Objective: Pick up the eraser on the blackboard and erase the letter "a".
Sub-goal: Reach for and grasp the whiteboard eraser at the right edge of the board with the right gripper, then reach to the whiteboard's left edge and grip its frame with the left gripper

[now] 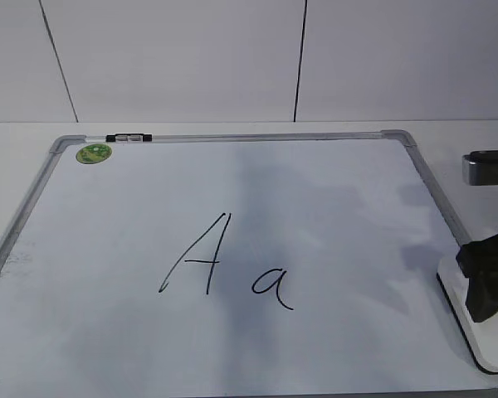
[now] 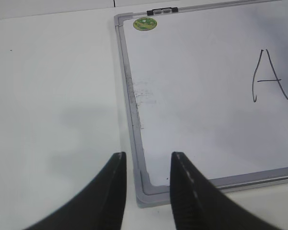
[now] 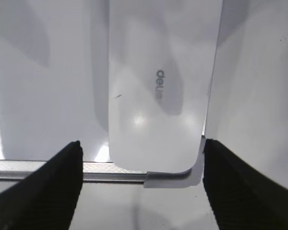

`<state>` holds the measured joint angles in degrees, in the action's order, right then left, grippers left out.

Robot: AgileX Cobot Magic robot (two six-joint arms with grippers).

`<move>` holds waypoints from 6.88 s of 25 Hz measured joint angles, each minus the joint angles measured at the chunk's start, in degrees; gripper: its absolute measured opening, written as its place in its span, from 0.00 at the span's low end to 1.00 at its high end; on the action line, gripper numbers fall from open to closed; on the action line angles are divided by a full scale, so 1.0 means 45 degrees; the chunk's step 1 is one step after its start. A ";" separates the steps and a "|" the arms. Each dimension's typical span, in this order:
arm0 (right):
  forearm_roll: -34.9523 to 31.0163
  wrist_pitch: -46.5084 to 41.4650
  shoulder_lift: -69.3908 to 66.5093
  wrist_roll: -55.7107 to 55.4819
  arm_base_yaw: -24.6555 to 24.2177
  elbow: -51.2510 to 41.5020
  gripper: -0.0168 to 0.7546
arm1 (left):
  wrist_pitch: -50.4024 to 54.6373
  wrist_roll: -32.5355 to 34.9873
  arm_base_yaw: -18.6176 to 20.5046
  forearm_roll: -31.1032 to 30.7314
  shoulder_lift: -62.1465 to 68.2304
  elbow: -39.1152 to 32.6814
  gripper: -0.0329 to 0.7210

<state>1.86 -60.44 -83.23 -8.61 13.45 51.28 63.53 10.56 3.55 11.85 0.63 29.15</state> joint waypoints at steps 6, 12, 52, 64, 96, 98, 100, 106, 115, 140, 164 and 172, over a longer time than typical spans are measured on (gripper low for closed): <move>0.0410 0.0489 -0.0411 -0.0835 0.0048 0.0000 0.78 | 0.0000 0.0000 0.0000 0.0000 0.0000 0.0000 0.35; 0.0497 0.0907 -0.1089 -0.1023 0.0048 0.0000 0.78 | 0.0000 0.0000 0.0000 0.0000 0.0000 0.0000 0.36; 0.1293 0.2000 -0.2346 -0.2034 -0.0006 0.0171 0.90 | 0.0000 0.0000 0.0000 0.0000 0.0000 0.0000 0.35; 0.1293 0.2252 -0.2371 -0.2034 -0.0026 0.0171 0.87 | 0.0000 0.0000 0.0000 0.0000 0.0000 0.0000 0.35; 0.1293 0.2252 -0.2371 -0.2034 -0.0026 0.0171 0.74 | 0.0000 0.0000 0.0000 0.0000 0.0000 0.0000 0.35; 0.1318 0.2252 -0.2371 -0.2034 -0.0026 0.0171 0.74 | 0.0000 0.0000 0.0000 0.0000 0.0000 0.0000 0.35; 0.1342 0.2252 -0.2371 -0.2034 -0.0026 0.0171 0.74 | 0.0000 0.0000 0.0000 0.0000 0.0000 0.0000 0.35; 0.1366 0.2252 -0.2371 -0.2034 -0.0026 0.0171 0.74 | 0.0000 0.0000 0.0000 0.0000 0.0000 0.0000 0.35; 0.1383 0.2252 -0.2371 -0.2197 -0.0026 0.0171 0.74 | 0.0000 0.0000 0.0000 0.0000 0.0000 0.0000 0.35; 0.1522 -0.0437 -0.2265 -0.2174 0.1315 0.2865 0.74 | 0.0000 0.0000 0.0000 0.0000 0.0000 0.0000 0.36; 0.1625 -0.1091 -0.2764 -0.1790 0.4531 0.3914 0.74 | 0.0000 0.0000 0.0000 0.0068 0.0000 0.0000 0.36; 0.1673 -0.1100 -0.2764 -0.1790 0.4531 0.3914 0.74 | 0.0000 0.0000 0.0000 0.0158 0.0297 0.0000 0.36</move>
<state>9.39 -65.39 -95.67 -16.67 33.84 68.89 63.53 10.56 3.55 12.57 1.97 29.15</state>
